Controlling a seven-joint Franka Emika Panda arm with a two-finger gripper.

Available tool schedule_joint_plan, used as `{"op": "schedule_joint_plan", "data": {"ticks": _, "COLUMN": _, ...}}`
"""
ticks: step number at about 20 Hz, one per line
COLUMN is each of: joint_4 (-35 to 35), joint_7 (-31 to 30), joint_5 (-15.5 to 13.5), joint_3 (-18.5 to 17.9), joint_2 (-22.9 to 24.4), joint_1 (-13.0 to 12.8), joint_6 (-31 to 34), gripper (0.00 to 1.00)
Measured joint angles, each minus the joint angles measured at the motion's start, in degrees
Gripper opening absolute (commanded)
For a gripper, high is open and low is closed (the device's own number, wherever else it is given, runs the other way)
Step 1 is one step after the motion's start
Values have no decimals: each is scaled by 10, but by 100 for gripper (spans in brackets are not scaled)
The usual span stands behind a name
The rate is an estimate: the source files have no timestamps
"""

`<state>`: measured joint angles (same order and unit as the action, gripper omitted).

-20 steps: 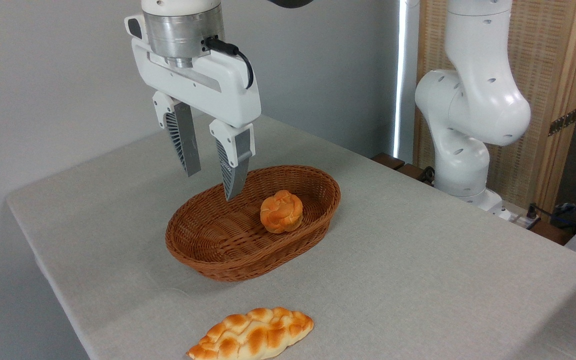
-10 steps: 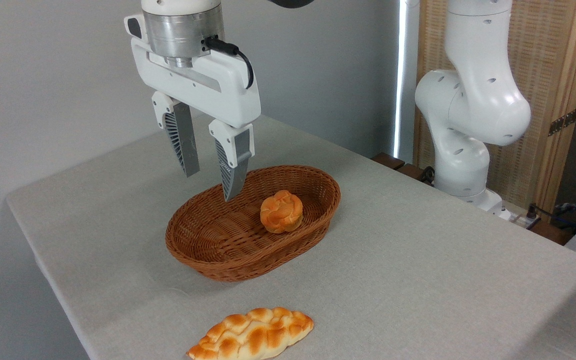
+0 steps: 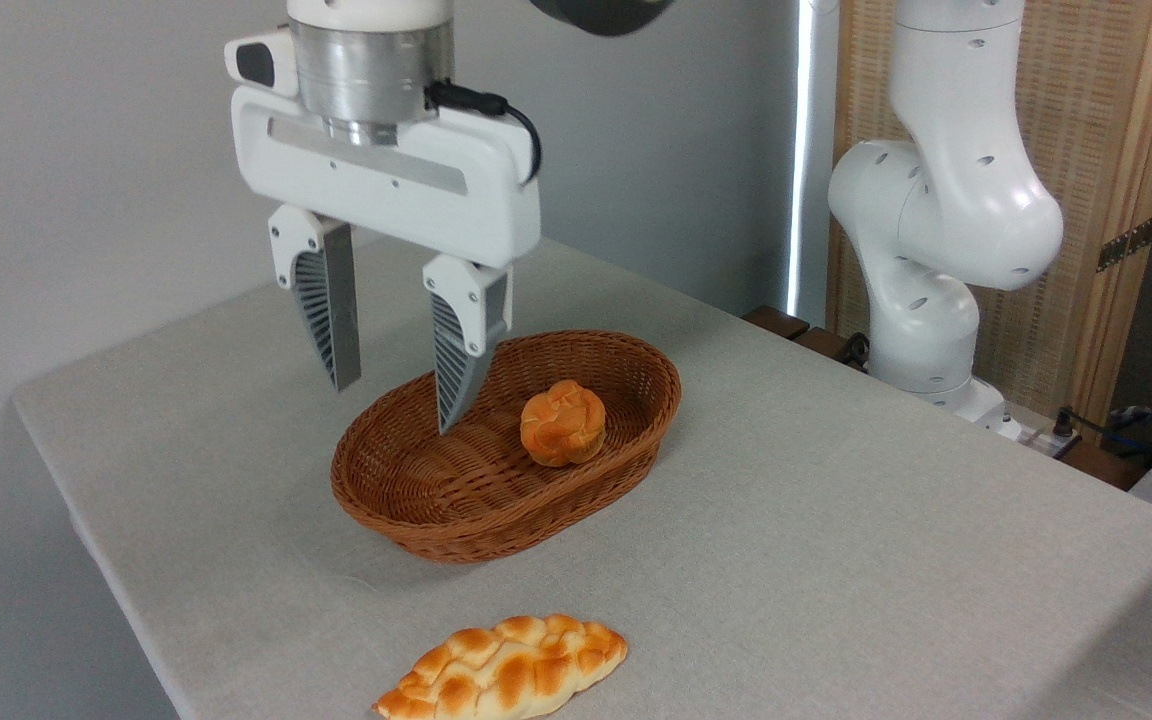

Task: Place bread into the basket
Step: 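Move the open gripper down toward the braided bread loaf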

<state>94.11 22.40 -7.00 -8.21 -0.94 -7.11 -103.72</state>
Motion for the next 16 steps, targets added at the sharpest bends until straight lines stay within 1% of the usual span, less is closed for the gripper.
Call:
{"op": "schedule_joint_plan", "data": {"ticks": 3, "joint_4": 18, "joint_7": -20, "joint_5": 1, "joint_3": -3, "joint_2": 0, "joint_1": 19, "joint_6": -11, "gripper": 100}}
{"op": "schedule_joint_plan", "data": {"ticks": 4, "joint_4": 23, "joint_7": -22, "joint_5": 4, "joint_3": -4, "joint_2": 1, "joint_1": 29, "joint_6": -12, "gripper": 100}}
{"op": "schedule_joint_plan", "data": {"ticks": 5, "joint_4": 29, "joint_7": -22, "joint_5": 13, "joint_3": -5, "joint_2": 2, "joint_1": 40, "joint_6": -13, "gripper": 100}}
{"op": "schedule_joint_plan", "data": {"ticks": 7, "joint_4": 38, "joint_7": -21, "joint_5": 53, "joint_3": -5, "joint_2": 3, "joint_1": 56, "joint_6": -13, "gripper": 100}}
{"op": "schedule_joint_plan", "data": {"ticks": 8, "joint_4": 42, "joint_7": -18, "joint_5": 66, "joint_3": -5, "joint_2": 3, "joint_1": 59, "joint_6": -13, "gripper": 100}}
{"op": "schedule_joint_plan", "data": {"ticks": 9, "joint_4": 49, "joint_7": -2, "joint_5": 88, "joint_3": -5, "joint_2": 3, "joint_1": 62, "joint_6": -14, "gripper": 100}}
{"op": "schedule_joint_plan", "data": {"ticks": 10, "joint_4": 57, "joint_7": 22, "joint_5": 101, "joint_3": -5, "joint_2": 3, "joint_1": 63, "joint_6": -17, "gripper": 100}}
{"op": "schedule_joint_plan", "data": {"ticks": 11, "joint_4": 65, "joint_7": 53, "joint_5": 109, "joint_3": -5, "joint_2": 2, "joint_1": 62, "joint_6": -22, "gripper": 100}}
{"op": "schedule_joint_plan", "data": {"ticks": 13, "joint_4": 77, "joint_7": 133, "joint_5": 114, "joint_3": -4, "joint_2": 1, "joint_1": 62, "joint_6": -27, "gripper": 100}}
{"op": "schedule_joint_plan", "data": {"ticks": 14, "joint_4": 79, "joint_7": 156, "joint_5": 114, "joint_3": -4, "joint_2": 0, "joint_1": 62, "joint_6": -27, "gripper": 100}}
{"op": "schedule_joint_plan", "data": {"ticks": 15, "joint_4": 83, "joint_7": 194, "joint_5": 114, "joint_3": -4, "joint_2": -1, "joint_1": 62, "joint_6": -28, "gripper": 100}}
{"op": "schedule_joint_plan", "data": {"ticks": 16, "joint_4": 84, "joint_7": 212, "joint_5": 114, "joint_3": -4, "joint_2": -2, "joint_1": 62, "joint_6": -28, "gripper": 100}}
